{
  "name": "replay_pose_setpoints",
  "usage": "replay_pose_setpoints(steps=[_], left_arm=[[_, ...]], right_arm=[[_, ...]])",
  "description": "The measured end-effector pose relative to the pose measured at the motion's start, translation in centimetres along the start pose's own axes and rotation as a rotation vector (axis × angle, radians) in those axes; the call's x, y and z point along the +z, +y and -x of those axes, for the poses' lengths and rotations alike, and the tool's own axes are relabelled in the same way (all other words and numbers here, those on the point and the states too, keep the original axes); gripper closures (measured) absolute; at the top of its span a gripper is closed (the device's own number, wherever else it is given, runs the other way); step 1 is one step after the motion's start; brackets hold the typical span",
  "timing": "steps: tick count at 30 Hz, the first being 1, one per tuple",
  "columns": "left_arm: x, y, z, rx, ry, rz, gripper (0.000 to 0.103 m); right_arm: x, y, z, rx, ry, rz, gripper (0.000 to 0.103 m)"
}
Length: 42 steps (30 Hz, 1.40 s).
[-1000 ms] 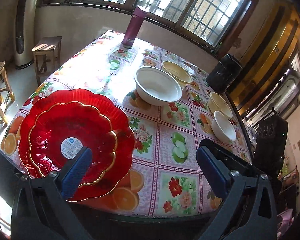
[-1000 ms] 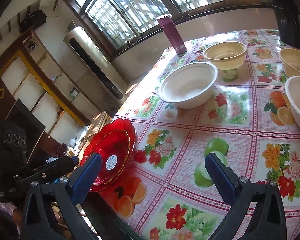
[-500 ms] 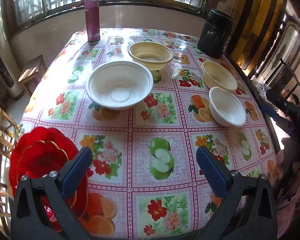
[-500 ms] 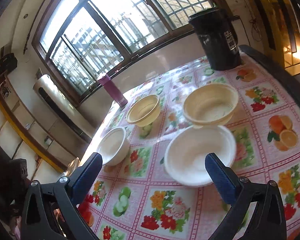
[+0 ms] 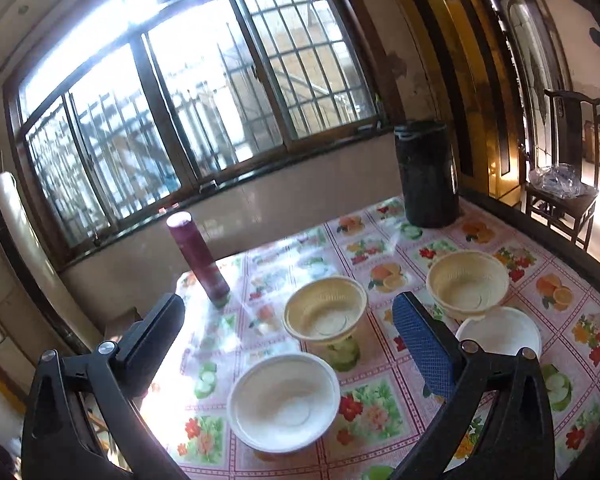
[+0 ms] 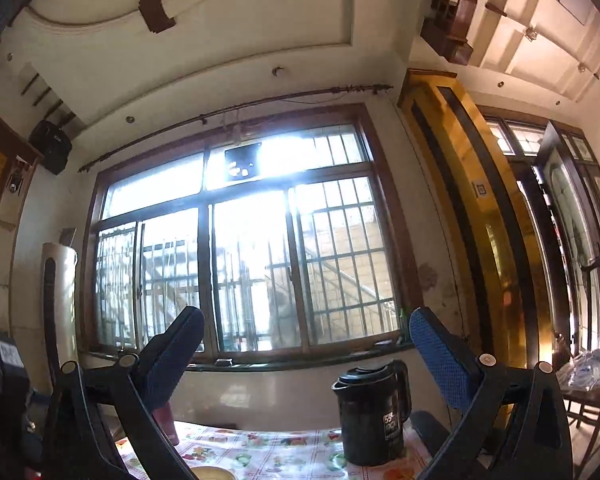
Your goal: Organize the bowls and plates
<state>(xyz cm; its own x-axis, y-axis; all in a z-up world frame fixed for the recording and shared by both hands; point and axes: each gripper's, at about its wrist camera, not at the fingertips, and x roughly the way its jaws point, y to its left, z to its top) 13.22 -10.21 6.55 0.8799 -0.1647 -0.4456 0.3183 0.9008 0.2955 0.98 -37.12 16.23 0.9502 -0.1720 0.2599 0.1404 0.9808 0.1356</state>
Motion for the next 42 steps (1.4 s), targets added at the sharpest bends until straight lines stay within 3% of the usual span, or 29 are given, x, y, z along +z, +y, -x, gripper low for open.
replay_pose_setpoints(steps=[3,7,11,13,17,20,22,30,42], left_arm=[[0.0,-0.7,-2.4,-0.017,0.065,0.051,0.000],[3.1,-3.2,-5.2,-0.182,0.161,0.083,0.000],[4.2,-6.4,-10.7,-0.344,0.336,0.132,0.000],[3.8,-7.7,-13.7,-0.370,0.441,0.179,0.000],[2.7,-8.9,-17.8,-0.446,0.551,0.315,0.000],[1.5,-9.8,-19.8,-0.496,0.625,0.400,0.000],[1.0,-10.6,-20.2,-0.489,0.644,0.398,0.000],[1.0,-12.0,-20.8,-0.487,0.663,0.389,0.000],[1.3,-14.4,-21.1,-0.501,0.677,0.327,0.000]], right_arm=[[-3.1,-3.2,-4.7,0.020,0.232,-0.117,0.000],[-9.8,-7.9,-10.9,0.069,0.586,-0.294,0.000],[-15.8,-11.5,-14.4,0.070,0.801,-0.419,0.000],[-18.4,-12.9,-15.4,0.064,0.870,-0.435,0.000],[-23.2,-15.6,-16.2,0.064,1.011,-0.525,0.000],[-25.3,-16.4,-16.4,0.029,1.066,-0.548,0.002],[-26.2,-16.6,-16.3,0.049,1.093,-0.592,0.004],[-27.8,-15.6,-16.9,0.076,1.151,-0.658,0.005],[-29.5,-16.1,-16.8,0.079,1.181,-0.757,0.018]])
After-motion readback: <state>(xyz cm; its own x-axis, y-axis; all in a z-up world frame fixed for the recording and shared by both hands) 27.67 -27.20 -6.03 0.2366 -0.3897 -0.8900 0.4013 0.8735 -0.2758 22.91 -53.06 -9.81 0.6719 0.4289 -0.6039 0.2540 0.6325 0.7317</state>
